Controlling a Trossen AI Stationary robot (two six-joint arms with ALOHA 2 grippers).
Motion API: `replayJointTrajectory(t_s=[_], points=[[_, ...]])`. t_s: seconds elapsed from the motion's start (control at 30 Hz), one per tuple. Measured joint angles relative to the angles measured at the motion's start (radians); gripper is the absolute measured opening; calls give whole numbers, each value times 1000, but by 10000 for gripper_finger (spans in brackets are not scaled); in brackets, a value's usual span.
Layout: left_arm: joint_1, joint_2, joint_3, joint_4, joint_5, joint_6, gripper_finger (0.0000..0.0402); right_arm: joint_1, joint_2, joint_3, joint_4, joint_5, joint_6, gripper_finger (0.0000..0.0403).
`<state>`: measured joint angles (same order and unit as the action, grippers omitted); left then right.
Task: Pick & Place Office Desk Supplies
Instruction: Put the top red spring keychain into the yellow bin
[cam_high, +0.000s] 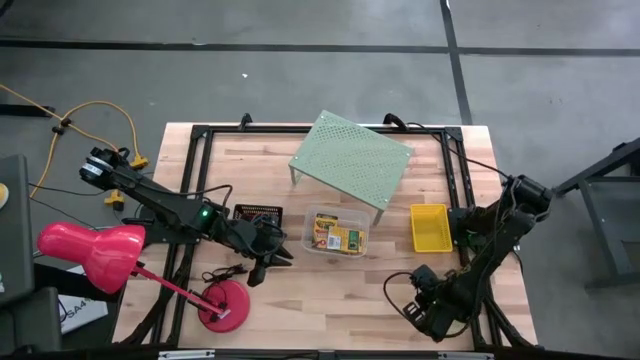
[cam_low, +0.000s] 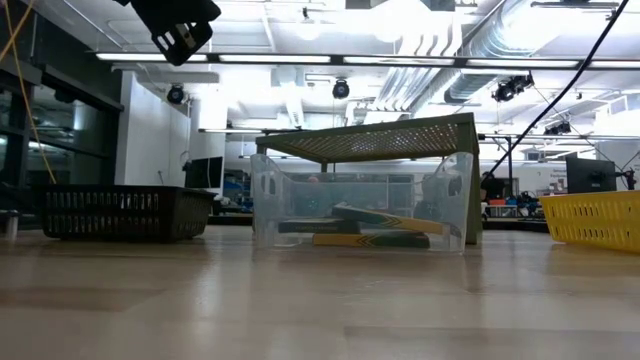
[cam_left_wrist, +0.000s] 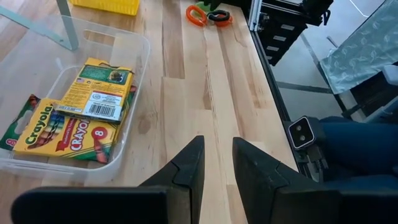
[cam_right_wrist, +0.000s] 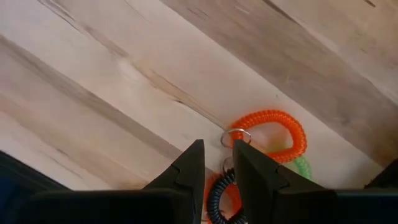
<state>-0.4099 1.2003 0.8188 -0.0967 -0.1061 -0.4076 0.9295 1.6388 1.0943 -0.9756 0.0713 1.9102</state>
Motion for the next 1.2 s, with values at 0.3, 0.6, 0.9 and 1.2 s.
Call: replayJointTrajectory(t_s=[0.3, 0.6, 0.9, 1.2], points=[[2, 0, 0, -3, 6, 26, 78, 1, 10, 0, -1, -19, -2, 73], [2, 0, 1, 5, 5, 6, 78, 1, 10, 0, 10, -19, -3, 73], [2, 0, 1, 8, 4, 4, 78, 2, 10, 0, 49, 30, 6, 73], [2, 0, 1, 16, 3, 4, 78, 48, 18, 0, 42, -19, 121, 73]])
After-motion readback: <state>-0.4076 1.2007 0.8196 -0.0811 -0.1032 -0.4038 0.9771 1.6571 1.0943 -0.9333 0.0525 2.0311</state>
